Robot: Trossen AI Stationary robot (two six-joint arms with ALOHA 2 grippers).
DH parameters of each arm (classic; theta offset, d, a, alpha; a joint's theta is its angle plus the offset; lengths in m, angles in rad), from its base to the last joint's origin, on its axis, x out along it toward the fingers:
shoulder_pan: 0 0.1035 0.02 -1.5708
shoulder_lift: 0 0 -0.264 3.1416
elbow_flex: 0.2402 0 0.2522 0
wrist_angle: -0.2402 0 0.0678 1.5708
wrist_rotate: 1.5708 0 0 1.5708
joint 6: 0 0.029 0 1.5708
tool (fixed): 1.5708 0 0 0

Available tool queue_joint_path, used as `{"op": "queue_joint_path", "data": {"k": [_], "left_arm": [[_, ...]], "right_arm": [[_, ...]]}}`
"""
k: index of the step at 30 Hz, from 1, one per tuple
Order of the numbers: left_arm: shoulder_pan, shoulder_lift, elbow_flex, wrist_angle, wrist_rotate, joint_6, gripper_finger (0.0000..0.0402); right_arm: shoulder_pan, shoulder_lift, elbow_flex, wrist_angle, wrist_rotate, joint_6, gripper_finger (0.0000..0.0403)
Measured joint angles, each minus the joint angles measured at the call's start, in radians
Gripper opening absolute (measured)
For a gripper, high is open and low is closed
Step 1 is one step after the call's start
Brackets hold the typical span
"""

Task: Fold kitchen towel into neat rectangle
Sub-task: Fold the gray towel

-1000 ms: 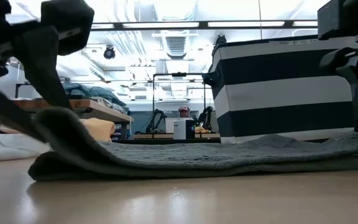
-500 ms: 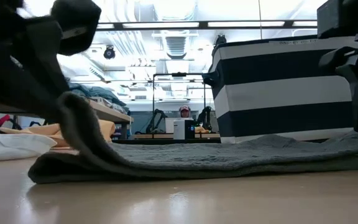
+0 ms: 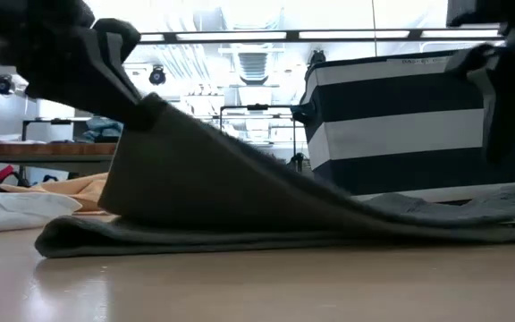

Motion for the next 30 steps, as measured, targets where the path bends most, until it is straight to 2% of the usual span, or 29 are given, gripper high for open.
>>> {"op": "queue_joint_path", "data": {"k": [4, 7, 15, 18, 21, 30], "left_arm": [[0.027, -0.075, -0.048, 0.001, -0.019, -0.165, 0.0], [0.041, -0.129, -0.077, 0.002, -0.046, -0.223, 0.0], [0.046, -0.244, -0.144, 0.043, -0.08, -0.235, 0.0], [0.047, -0.255, -0.146, 0.048, -0.088, -0.222, 0.0], [0.047, -0.256, -0.146, 0.05, -0.094, -0.21, 0.0], [0.047, -0.25, -0.148, 0.047, -0.102, -0.207, 0.0]], "right_arm": [[0.0, 0.021, -0.005, 0.082, 0.013, -0.003, 0.0181], [-0.004, 0.027, -0.006, 0.166, 0.025, -0.021, 0.0181], [-0.037, 0.031, -0.007, 0.3, 0.143, -0.024, 0.0181], [-0.063, 0.048, -0.009, 0.361, 0.146, -0.046, 0.0184], [-0.081, 0.075, -0.009, 0.458, 0.136, -0.081, 0.0203], [-0.095, 0.127, -0.003, 0.519, 0.101, -0.122, 0.0291]]}}
